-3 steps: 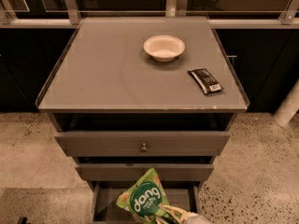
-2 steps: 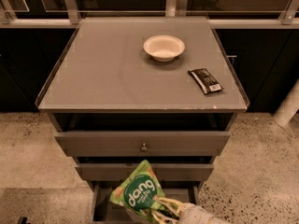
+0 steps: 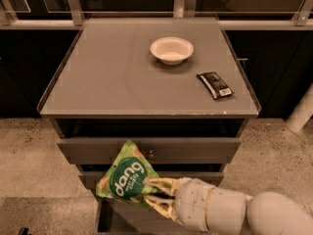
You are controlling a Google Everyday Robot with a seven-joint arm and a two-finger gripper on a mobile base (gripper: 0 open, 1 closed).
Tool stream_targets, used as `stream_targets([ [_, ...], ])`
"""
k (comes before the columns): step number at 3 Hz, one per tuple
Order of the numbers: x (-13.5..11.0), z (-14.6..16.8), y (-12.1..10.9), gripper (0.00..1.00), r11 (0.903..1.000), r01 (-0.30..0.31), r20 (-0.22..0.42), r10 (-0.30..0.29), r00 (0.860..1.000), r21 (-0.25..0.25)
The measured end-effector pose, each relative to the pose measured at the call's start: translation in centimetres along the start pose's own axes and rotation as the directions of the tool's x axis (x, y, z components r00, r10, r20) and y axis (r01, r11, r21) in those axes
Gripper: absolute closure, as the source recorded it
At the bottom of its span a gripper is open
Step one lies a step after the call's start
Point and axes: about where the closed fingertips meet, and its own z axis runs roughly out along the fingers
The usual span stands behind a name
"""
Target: Pick green rice chip bag from bottom drawer and place on counter
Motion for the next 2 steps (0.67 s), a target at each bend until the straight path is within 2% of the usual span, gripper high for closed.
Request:
stream_targets([
  [1, -3.61, 0.36, -2.96, 1.0, 0.9973, 0.068, 0.012, -0.068, 0.998, -0.028],
  [2, -3.62, 0.36, -2.97, 1.0, 0.9973, 0.068, 0.012, -0.068, 0.998, -0.028],
])
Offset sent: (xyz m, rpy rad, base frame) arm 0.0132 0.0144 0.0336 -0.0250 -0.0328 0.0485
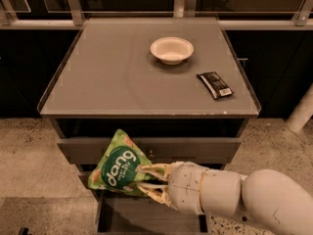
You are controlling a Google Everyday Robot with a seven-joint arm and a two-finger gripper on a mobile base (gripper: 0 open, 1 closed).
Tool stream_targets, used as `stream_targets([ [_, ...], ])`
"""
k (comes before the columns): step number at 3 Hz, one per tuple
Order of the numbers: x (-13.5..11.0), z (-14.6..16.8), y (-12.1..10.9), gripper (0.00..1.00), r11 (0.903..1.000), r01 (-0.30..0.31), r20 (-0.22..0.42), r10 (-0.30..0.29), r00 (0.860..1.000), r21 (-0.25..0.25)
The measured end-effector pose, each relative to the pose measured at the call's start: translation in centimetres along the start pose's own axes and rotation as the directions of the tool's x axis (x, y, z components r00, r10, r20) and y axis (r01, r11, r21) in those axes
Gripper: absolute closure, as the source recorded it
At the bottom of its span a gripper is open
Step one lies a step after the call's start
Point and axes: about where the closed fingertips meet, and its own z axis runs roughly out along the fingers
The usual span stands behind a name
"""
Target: Pick green rice chip bag from bottom drawer and place on counter
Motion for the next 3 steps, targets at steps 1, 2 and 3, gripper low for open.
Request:
stream_targets([
  [1, -2.0, 0.0, -2.1, 1.0, 0.9983, 0.059, -0.027, -0.059, 0.998, -0.003],
  [2, -5.0, 0.1, -6.1, 1.0, 0.9882, 0.147, -0.061, -0.15, 0.987, -0.041],
  [3, -7.8, 0.5, -10.5, 1.0, 0.9723, 0.215, -0.058, -0.221, 0.974, -0.091],
])
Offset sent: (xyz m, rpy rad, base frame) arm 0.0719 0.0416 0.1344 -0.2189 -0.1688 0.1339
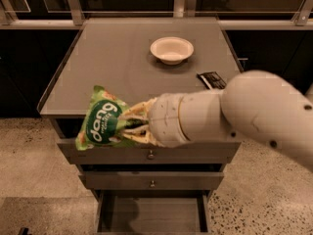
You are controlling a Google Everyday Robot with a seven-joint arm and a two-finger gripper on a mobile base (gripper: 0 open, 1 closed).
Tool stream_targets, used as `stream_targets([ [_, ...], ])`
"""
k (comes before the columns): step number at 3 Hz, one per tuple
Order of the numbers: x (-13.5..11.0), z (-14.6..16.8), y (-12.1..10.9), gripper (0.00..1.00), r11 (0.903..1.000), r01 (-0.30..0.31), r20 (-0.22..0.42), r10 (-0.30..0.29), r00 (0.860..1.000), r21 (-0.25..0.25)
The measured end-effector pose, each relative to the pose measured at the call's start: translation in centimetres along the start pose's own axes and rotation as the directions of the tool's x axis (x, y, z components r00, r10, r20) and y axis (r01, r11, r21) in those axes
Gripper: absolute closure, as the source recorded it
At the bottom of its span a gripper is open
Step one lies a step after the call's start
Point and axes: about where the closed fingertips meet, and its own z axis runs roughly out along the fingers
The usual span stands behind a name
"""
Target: Pick green rice chip bag from bottom drawer and place on counter
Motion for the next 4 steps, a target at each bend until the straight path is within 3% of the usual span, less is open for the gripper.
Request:
stream_targets([
  [2, -0.8, 0.9, -9.3, 1.0, 0.9978, 0.051, 0.044, -0.049, 0.998, -0.041],
  [3, -0.2, 1.7, -12.8, 1.0, 0.9989, 0.043, 0.03, -0.043, 0.999, -0.015],
  [4, 1.4, 1.6, -15.4, 1.0, 0.9985, 0.007, -0.014, -0.006, 1.0, 0.054],
])
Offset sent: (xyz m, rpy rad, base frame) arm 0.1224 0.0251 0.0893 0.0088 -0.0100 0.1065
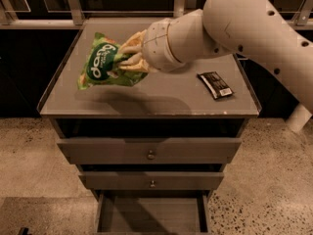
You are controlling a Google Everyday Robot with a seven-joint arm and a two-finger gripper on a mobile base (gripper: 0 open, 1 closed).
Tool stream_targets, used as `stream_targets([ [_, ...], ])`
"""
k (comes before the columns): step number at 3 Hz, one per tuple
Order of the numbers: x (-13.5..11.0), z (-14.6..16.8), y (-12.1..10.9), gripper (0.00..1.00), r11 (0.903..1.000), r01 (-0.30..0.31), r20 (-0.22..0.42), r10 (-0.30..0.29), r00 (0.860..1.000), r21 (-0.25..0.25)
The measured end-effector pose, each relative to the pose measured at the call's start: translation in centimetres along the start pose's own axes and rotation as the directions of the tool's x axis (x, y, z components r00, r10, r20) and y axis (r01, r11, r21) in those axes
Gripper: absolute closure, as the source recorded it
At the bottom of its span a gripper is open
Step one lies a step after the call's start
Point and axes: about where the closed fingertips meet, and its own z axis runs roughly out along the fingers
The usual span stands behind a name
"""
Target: Pick green rice chip bag from bottom drawer and place on counter
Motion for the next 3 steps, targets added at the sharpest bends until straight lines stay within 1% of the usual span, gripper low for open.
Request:
stream_targets([
  [1, 1.89, -0.15, -1.27, 1.0, 0.9974, -0.027, -0.104, 0.034, 0.994, 0.066],
  [2, 1.92, -0.16, -1.33, 0.81, 0.9967, -0.041, -0.105, 0.049, 0.993, 0.07],
  [3, 1.91, -0.15, -1.33, 0.58, 0.9967, -0.041, -0.105, 0.048, 0.993, 0.07],
])
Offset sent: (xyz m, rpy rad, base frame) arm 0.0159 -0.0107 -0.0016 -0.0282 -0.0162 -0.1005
